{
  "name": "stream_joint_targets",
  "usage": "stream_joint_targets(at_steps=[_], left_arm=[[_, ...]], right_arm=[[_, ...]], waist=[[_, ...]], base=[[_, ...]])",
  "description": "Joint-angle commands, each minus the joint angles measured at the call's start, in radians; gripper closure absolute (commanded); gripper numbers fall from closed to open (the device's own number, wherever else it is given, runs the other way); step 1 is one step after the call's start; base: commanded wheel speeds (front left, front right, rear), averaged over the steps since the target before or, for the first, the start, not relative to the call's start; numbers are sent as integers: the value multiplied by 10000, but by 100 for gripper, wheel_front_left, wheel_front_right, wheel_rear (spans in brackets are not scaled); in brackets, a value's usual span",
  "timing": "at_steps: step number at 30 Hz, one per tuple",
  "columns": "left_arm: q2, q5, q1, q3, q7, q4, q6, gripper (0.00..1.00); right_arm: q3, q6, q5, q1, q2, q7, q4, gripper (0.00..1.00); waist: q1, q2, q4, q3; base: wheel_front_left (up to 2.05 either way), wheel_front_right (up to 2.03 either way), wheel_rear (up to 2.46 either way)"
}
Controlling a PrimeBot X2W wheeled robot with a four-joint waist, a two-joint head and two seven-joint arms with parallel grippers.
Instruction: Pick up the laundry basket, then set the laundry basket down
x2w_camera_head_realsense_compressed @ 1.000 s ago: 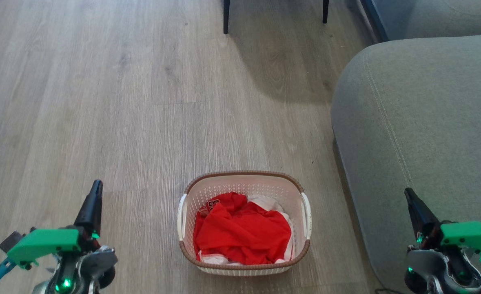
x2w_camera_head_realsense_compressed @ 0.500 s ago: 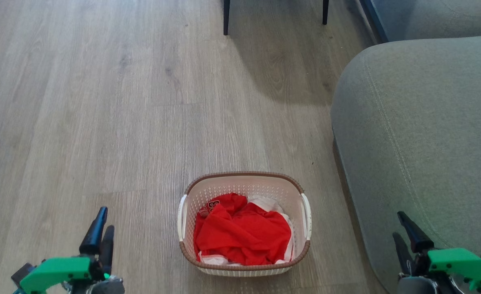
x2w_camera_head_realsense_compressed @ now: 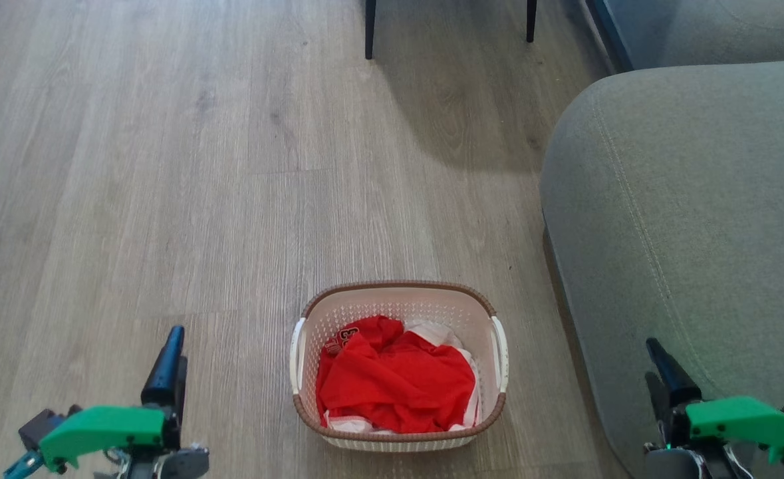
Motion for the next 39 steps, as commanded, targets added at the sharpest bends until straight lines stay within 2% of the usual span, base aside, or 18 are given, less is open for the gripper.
stream_joint_targets(at_steps=[1,19,39], left_arm=[[70,306,-457,-37,-104,-462,59,0],[79,3377,-463,-342,-630,-1058,306,0],[126,6454,-211,-966,-1187,-1706,779,0]], right_arm=[[100,-3,-274,-429,-59,-161,-420,0],[538,-5,-3037,-469,-82,-689,-1051,0],[1136,-7,-5830,-461,-107,-1247,-1436,0]], waist=[[0,0,3,-1],[0,0,25,-20],[0,0,53,-56]], base=[[0,0,0],[0,0,0],[0,0,0]])
